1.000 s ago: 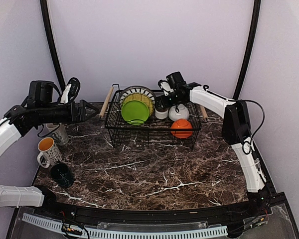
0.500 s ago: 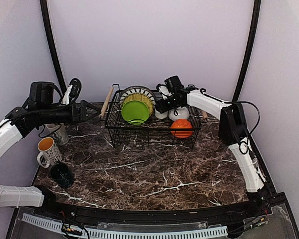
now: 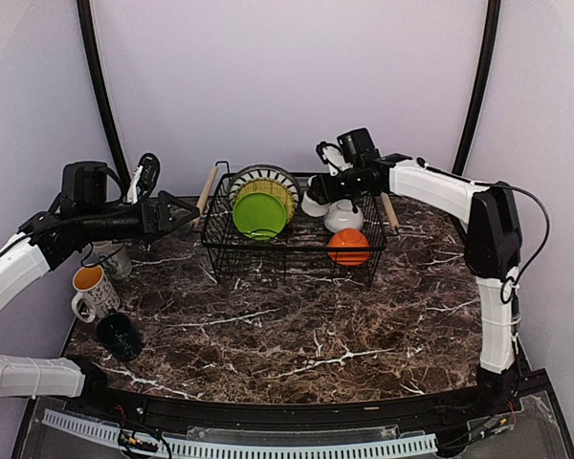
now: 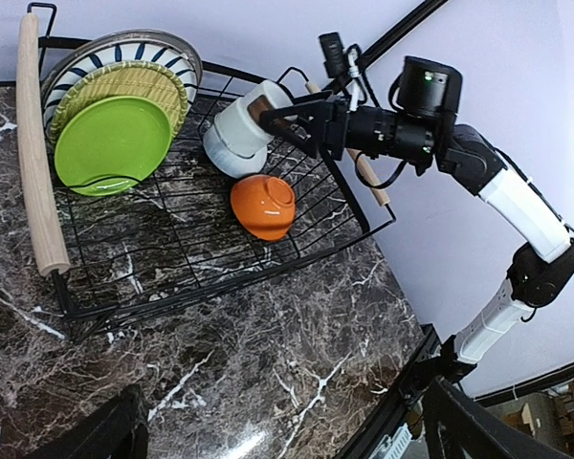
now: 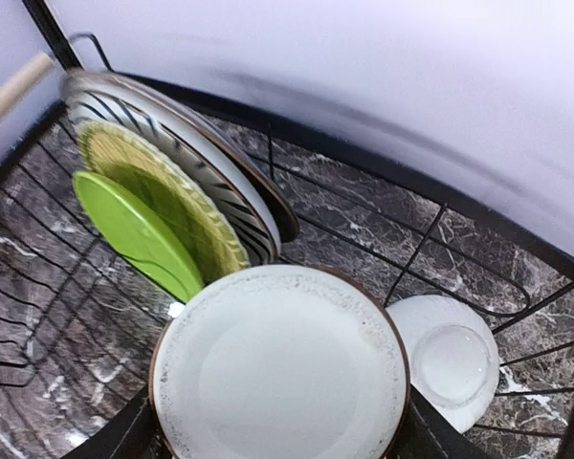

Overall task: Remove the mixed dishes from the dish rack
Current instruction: Grab the cup from the dish rack, then pass from the right arm to the left

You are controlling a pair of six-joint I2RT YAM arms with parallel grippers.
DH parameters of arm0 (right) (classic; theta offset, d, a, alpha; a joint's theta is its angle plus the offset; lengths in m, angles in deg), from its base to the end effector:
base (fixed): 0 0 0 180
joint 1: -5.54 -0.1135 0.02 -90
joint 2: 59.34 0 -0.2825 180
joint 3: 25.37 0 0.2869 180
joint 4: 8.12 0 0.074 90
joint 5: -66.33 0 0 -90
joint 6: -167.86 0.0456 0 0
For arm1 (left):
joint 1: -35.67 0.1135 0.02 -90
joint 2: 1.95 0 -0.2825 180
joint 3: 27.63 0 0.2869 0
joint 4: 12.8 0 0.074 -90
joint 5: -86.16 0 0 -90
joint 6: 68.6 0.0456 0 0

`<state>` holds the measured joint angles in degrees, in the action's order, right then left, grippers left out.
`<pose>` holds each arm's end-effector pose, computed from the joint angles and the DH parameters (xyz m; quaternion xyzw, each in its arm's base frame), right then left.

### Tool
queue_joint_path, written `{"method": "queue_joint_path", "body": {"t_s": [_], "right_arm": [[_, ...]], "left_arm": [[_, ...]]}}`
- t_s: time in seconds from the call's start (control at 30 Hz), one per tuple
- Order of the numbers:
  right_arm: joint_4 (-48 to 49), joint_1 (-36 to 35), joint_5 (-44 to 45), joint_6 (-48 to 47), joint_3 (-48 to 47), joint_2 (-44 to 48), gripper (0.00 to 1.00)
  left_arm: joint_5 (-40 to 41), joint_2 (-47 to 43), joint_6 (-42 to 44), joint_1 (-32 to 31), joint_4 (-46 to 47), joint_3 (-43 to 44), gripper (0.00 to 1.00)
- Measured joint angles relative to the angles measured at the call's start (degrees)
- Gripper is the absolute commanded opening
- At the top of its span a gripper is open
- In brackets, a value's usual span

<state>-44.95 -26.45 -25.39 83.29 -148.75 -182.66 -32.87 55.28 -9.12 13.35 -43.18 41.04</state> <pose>0.4724 0.2967 0.2783 -0.2119 0.8685 0.1564 0.4200 0.2284 -0.1177 0.3710 0.0889 0.7962 -0.4330 0.4131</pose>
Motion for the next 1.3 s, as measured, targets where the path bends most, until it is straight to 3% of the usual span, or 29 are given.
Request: {"method": "queue_joint_path", "body": {"t_s": [0.3, 0.6, 0.77, 1.1, 1.3], "right_arm": [[20.4, -0.1, -14.6, 13.9, 21.0, 18.6, 0.24], [44.5, -3.3, -28.2, 31.3, 42.2, 25.9, 0.24], [53.1, -5.7, -31.5, 36.7, 45.8, 27.5, 0.24], [61.0, -7.5, -33.2, 40.2, 46.8, 29.1, 0.24], [63.3, -8.7, -34.4, 42.4, 46.8, 28.9, 0.24]], "left_arm": [[-5.7, 5.8, -10.9, -2.6, 17.1, -2.8, 0.99], [-7.8, 15.4, -21.3, -9.4, 37.0, -2.9, 0.95], [-8.0, 19.6, -25.5, -11.3, 43.9, -2.9, 0.95], [-5.6, 19.9, -27.1, -12.0, 46.2, -2.9, 0.91], [-5.6, 20.0, -29.2, -12.2, 50.0, -2.9, 0.76]]}}
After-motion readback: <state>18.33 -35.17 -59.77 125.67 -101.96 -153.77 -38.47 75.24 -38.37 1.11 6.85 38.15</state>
